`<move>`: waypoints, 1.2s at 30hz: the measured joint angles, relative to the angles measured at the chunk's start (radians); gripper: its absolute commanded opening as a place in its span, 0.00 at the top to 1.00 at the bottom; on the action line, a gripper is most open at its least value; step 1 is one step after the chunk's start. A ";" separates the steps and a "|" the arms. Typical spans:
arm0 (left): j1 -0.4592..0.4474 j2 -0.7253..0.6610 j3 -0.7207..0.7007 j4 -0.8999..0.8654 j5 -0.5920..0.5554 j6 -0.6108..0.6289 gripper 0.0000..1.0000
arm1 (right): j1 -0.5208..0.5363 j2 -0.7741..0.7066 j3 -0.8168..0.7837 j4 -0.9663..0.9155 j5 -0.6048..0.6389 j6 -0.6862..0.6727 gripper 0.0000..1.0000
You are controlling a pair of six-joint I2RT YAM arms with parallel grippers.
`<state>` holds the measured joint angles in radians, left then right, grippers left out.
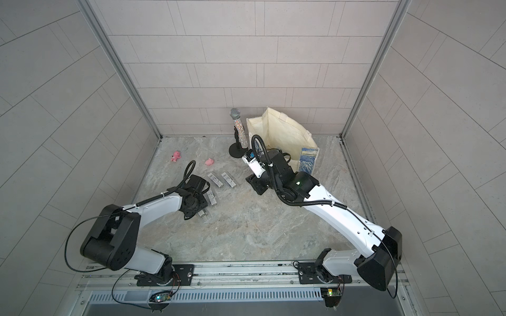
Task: Put the compass set into the canvas bag
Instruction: Pick up the compass set at the center of the board, then place the compass set in the canvas bag.
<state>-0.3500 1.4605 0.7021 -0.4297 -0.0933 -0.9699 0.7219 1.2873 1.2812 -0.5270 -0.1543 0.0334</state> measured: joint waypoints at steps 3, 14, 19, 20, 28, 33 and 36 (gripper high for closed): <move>0.000 -0.047 -0.018 -0.002 0.004 -0.007 0.61 | 0.000 0.000 0.000 0.000 0.000 0.000 0.56; 0.000 -0.148 -0.017 0.015 0.048 -0.007 0.72 | 0.001 0.013 0.000 0.002 -0.003 0.001 0.55; 0.000 -0.192 -0.005 0.019 0.077 0.002 0.73 | 0.002 0.048 0.000 0.022 -0.025 0.027 0.55; 0.000 -0.202 -0.002 0.026 0.085 0.002 0.73 | 0.002 0.054 -0.002 0.031 -0.029 0.036 0.55; 0.000 -0.232 0.032 0.081 0.179 -0.001 0.75 | 0.002 0.084 -0.046 0.161 -0.136 0.169 0.52; 0.000 -0.256 0.039 0.151 0.260 -0.043 0.76 | 0.004 0.144 -0.062 0.216 -0.196 0.232 0.47; 0.000 -0.273 0.050 0.175 0.294 -0.070 0.76 | 0.007 0.180 -0.062 0.231 -0.215 0.249 0.47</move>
<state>-0.3500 1.1877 0.7517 -0.2543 0.2012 -1.0401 0.7292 1.4670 1.2194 -0.2962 -0.3691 0.2821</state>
